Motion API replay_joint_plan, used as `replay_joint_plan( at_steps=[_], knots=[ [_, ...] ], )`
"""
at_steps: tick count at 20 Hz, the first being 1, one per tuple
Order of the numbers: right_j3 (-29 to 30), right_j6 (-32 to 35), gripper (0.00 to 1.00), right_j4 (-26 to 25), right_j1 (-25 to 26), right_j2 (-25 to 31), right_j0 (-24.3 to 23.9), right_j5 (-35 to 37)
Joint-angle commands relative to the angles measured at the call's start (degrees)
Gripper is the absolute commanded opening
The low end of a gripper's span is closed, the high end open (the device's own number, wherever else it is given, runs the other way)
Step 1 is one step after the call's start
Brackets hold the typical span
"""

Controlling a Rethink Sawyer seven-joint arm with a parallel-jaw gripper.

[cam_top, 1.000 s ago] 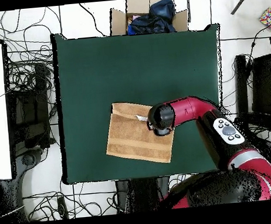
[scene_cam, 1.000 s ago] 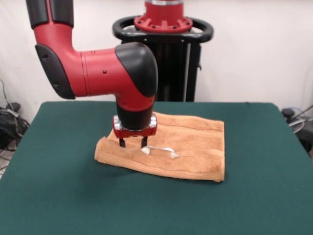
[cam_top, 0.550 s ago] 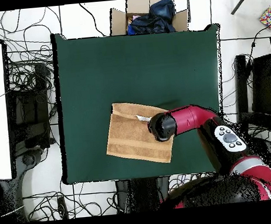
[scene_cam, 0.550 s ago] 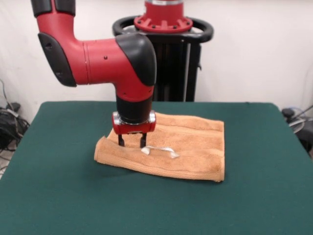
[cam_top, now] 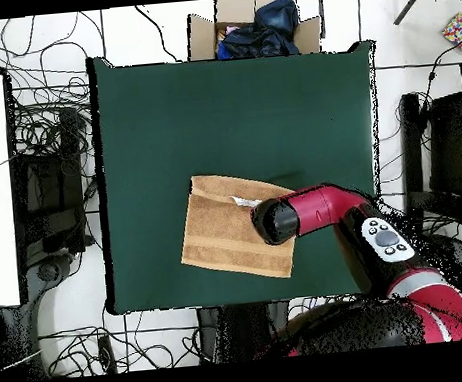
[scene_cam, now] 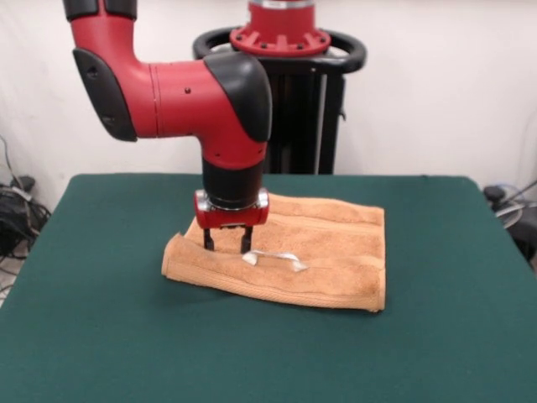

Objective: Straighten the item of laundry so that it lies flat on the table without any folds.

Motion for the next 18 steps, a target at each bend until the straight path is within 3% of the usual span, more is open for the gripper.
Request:
replay_joint_plan(
  at_steps=[1,18],
  knots=[
    [-6.68,7.99,1.0,-0.36,4.89,-0.48,1.58,-10.13],
    [-8.94,5.63,1.0,-2.33,5.88,3.81,0.09,-21.12]
  ],
)
